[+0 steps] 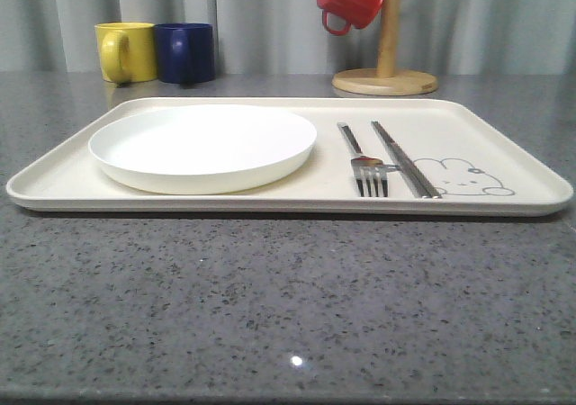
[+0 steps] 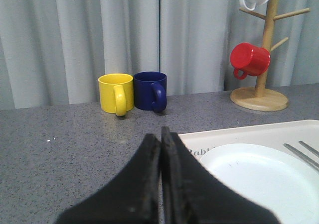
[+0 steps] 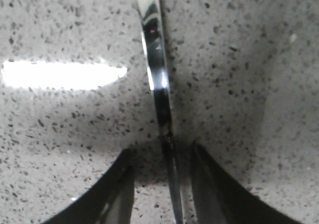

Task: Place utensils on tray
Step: 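Grasp the spoon with the right gripper and lift it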

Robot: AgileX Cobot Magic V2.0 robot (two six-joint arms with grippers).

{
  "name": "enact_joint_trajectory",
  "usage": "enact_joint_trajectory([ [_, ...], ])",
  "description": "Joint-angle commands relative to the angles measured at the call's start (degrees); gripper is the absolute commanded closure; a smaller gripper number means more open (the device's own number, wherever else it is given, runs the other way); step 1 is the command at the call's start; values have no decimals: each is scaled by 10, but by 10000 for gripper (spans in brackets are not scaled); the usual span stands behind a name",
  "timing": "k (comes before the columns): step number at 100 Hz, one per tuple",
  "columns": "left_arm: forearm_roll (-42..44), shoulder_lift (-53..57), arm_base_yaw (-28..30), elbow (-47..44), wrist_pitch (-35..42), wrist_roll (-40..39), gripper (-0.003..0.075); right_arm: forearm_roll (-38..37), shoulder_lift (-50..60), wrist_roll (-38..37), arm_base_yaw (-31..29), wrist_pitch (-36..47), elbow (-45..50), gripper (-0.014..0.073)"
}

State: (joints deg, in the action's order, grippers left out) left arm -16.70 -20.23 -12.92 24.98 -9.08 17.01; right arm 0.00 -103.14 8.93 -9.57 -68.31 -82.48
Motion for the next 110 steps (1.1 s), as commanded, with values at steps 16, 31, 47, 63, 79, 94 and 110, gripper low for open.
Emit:
enact_joint_trajectory([
  [16,-2,-3,-4,15,48,-1,738,9,24,6,-4,-4,-12,588],
  [31,-2,-3,-4,15,48,-1,738,22,25,-10,-4,-13,-15,666],
  [47,-2,-3,-4,15,48,-1,738,46,54,-48,-4,-27,-18,666],
  [63,-2,-3,-4,15,48,-1,738,59,103,-80,24,-47,-37,665],
  [79,-2,-3,-4,15,48,-1,738,59,140,-139,88,-22,-39,661],
  [94,-2,-3,-4,15,48,-1,738,59,133,-179,158,-2,-38,661],
  [110,-2,-3,-4,15,48,-1,738,59,119,-221,217,32,-38,661],
])
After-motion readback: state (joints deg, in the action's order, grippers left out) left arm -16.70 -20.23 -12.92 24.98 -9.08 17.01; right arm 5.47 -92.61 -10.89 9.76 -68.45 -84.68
